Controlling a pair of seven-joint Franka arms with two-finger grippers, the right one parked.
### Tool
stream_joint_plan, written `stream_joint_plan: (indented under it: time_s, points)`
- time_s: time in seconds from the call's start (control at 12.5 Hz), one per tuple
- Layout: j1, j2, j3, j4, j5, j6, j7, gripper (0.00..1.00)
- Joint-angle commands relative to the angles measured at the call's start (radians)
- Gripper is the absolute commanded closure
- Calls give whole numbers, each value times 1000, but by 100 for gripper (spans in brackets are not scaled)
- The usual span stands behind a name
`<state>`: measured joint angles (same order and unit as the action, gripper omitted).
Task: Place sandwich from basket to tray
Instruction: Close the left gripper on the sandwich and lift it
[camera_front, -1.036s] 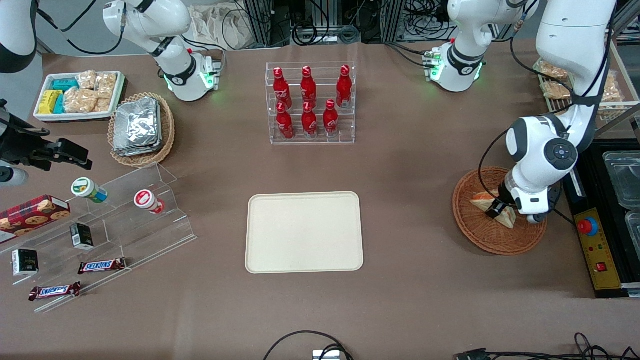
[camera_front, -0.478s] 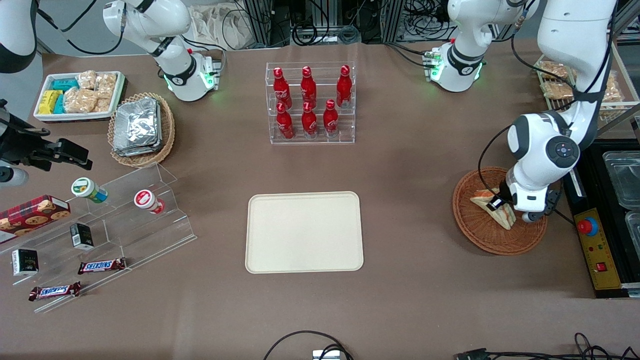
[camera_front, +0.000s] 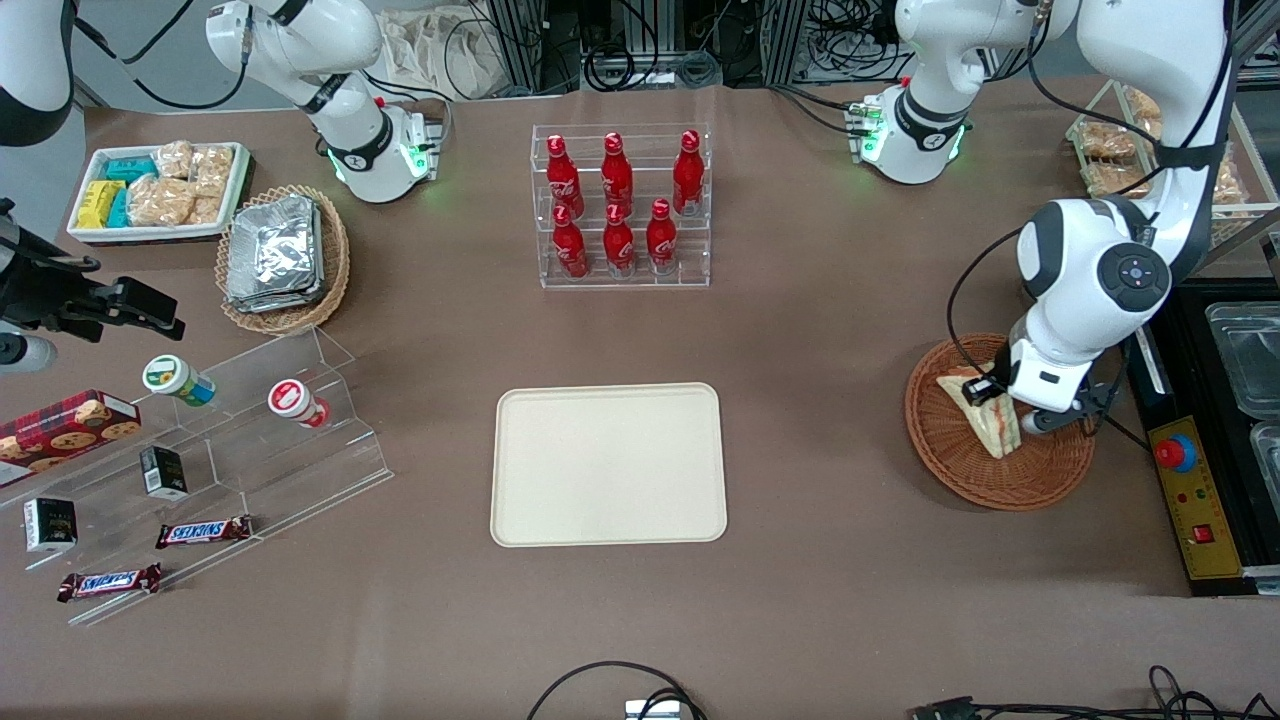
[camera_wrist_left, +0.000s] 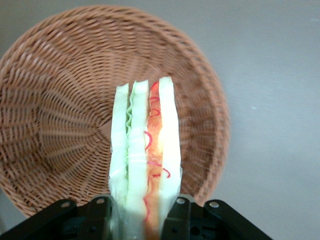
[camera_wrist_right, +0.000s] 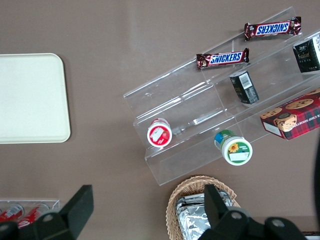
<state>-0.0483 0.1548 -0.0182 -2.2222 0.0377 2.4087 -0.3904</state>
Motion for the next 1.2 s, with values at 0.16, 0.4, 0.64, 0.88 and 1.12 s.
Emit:
stream_joint_plan:
  time_s: [0.16, 0.4, 0.64, 0.88, 1.12]
  points:
    - [-1, -3, -83, 183, 7, -174, 137, 67]
    - [-1, 15, -166, 257, 8, -190, 130, 67]
    - [-30, 58, -204, 390, 11, -288, 105, 68]
    - [-109, 156, -204, 641, 85, -523, 36, 68]
    - [-178, 253, -204, 815, 85, -625, -54, 68]
